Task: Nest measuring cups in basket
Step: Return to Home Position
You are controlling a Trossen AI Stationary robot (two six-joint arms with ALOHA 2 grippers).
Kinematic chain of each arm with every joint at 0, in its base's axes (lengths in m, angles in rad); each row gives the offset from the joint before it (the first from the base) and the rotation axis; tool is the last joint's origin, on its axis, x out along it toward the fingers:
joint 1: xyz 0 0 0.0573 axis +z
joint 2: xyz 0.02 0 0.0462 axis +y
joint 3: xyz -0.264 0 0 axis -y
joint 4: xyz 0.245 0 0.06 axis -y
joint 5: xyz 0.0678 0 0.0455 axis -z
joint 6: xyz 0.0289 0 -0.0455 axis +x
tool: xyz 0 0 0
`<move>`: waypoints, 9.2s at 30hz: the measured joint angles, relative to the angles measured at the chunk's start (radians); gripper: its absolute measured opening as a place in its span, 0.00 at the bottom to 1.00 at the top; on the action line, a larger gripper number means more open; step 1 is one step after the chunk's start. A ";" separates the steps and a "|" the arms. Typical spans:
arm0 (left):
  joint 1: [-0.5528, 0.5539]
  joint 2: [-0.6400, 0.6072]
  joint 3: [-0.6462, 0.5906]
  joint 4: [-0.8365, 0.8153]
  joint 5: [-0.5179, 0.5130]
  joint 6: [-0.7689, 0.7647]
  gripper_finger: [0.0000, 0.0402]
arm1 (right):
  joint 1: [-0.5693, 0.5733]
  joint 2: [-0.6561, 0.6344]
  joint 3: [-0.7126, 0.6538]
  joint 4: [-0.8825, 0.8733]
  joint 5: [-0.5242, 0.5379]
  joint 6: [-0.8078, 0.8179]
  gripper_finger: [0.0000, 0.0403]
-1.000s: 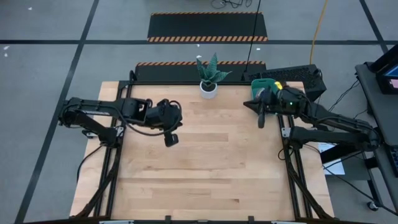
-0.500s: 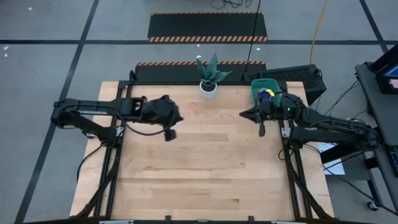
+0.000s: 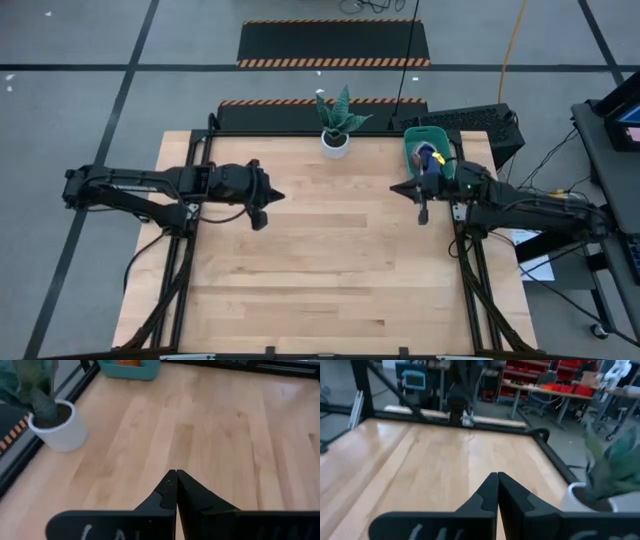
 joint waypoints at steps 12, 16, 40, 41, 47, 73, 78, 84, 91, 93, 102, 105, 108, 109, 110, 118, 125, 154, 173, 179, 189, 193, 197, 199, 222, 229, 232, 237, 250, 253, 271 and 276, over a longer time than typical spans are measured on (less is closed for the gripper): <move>0.046 0.002 -0.025 0.000 -0.006 0.009 0.00 | 0.038 -0.213 -0.144 -0.012 0.003 0.003 0.00; 0.093 0.002 -0.025 -0.011 -0.008 0.039 0.01 | 0.038 -0.275 -0.178 -0.008 0.014 0.010 0.00; 0.181 -0.008 -0.167 0.211 0.090 0.021 0.02 | 0.138 -0.375 -0.359 0.160 0.001 0.059 0.00; 0.181 -0.008 -0.167 0.211 0.090 0.024 0.02 | 0.150 -0.375 -0.370 0.190 0.009 0.064 0.00; 0.183 -0.008 -0.167 0.207 0.088 0.033 0.02 | 0.221 -0.378 -0.383 0.178 0.082 0.065 0.00; 0.212 -0.008 -0.167 0.204 0.087 0.066 0.02 | 0.477 -0.515 -0.371 0.109 0.283 -0.004 0.00; 0.212 -0.008 -0.167 0.205 0.087 0.065 0.02 | 0.476 -0.520 -0.352 0.021 0.241 0.003 0.00; 0.218 -0.008 -0.167 0.205 0.087 0.070 0.02 | 0.476 -0.521 -0.338 -0.012 0.228 0.036 0.00; 0.218 -0.008 -0.167 0.211 0.087 0.057 0.02 | 0.476 -0.521 -0.383 0.005 0.222 0.033 0.00; 0.215 -0.008 -0.167 0.210 0.087 0.048 0.02 | 0.476 -0.521 -0.388 0.006 0.222 0.040 0.00; 0.210 -0.008 -0.167 0.210 0.087 0.048 0.02 | 0.476 -0.521 -0.390 -0.003 0.205 0.032 0.00; 0.211 -0.008 -0.167 0.210 0.087 0.059 0.02 | 0.476 -0.521 -0.390 -0.005 0.196 0.024 0.00; 0.212 -0.008 -0.167 0.210 0.086 0.061 0.02 | 0.476 -0.521 -0.390 -0.013 0.177 -0.006 0.00; 0.213 -0.008 -0.167 0.210 0.087 0.063 0.02 | 0.476 -0.521 -0.390 -0.015 0.177 -0.019 0.00; 0.214 -0.008 -0.167 0.210 0.087 0.063 0.02 | 0.476 -0.521 -0.391 -0.016 0.177 -0.033 0.00; 0.214 -0.008 -0.167 0.210 0.086 0.073 0.02 | 0.455 -0.521 -0.391 -0.017 0.177 -0.011 0.00; 0.215 -0.019 -0.167 0.207 0.087 0.066 0.02 | 0.455 -0.520 -0.391 -0.011 0.178 -0.007 0.00; 0.157 -0.712 -0.439 0.136 0.079 0.115 0.00 | 0.455 -0.519 -0.391 -0.004 0.181 -0.020 0.00; 0.156 -1.036 -0.510 0.113 0.141 0.109 0.00 | 0.455 -0.519 -0.391 -0.004 0.181 -0.020 0.00; 0.135 -1.036 -0.639 0.286 0.163 0.073 0.00 | 0.455 -0.519 -0.392 -0.004 0.181 -0.020 0.00; 0.059 -1.036 -0.769 0.364 0.078 0.066 0.00 | 0.455 -0.519 -0.392 -0.003 0.181 -0.020 0.00; 0.006 -1.036 -0.808 0.367 0.055 0.062 0.00 | 0.455 -0.519 -0.392 -0.003 0.181 -0.020 0.00; -0.048 -1.036 -0.836 0.366 0.029 0.065 0.00 | 0.455 -0.519 -0.392 -0.003 0.181 -0.019 0.00; -0.075 -1.035 -0.838 0.372 0.006 0.068 0.00 | 0.455 -0.519 -0.392 -0.003 0.181 -0.019 0.00; -0.124 -1.057 -0.838 0.365 0.035 0.239 0.00 | 0.455 -0.519 -0.392 -0.003 0.181 -0.019 0.00; -0.089 -1.057 -0.838 0.364 0.035 0.245 0.00 | 0.455 -0.519 -0.392 -0.003 0.181 -0.019 0.00; -0.089 -1.057 -0.838 0.364 0.035 0.246 0.00 | 0.455 -0.519 -0.392 -0.003 0.181 -0.019 0.00; -0.089 -1.057 -0.838 0.363 0.035 0.262 0.00 | 0.455 -0.519 -0.392 -0.003 0.181 -0.019 0.00; -0.090 -1.045 -0.839 0.365 0.043 0.257 0.05 | 0.455 -0.519 -0.392 -0.003 0.181 -0.019 0.00; -0.090 -1.045 -0.839 0.367 0.043 0.240 0.05 | 0.455 -0.519 -0.392 -0.003 0.181 -0.019 0.00; -0.090 -1.045 -0.839 0.368 0.043 0.243 0.05 | 0.455 -0.519 -0.392 -0.003 0.181 -0.019 0.00; -0.090 -1.045 -0.839 0.369 0.043 0.243 0.05 | 0.455 -0.519 -0.392 -0.003 0.181 -0.019 0.00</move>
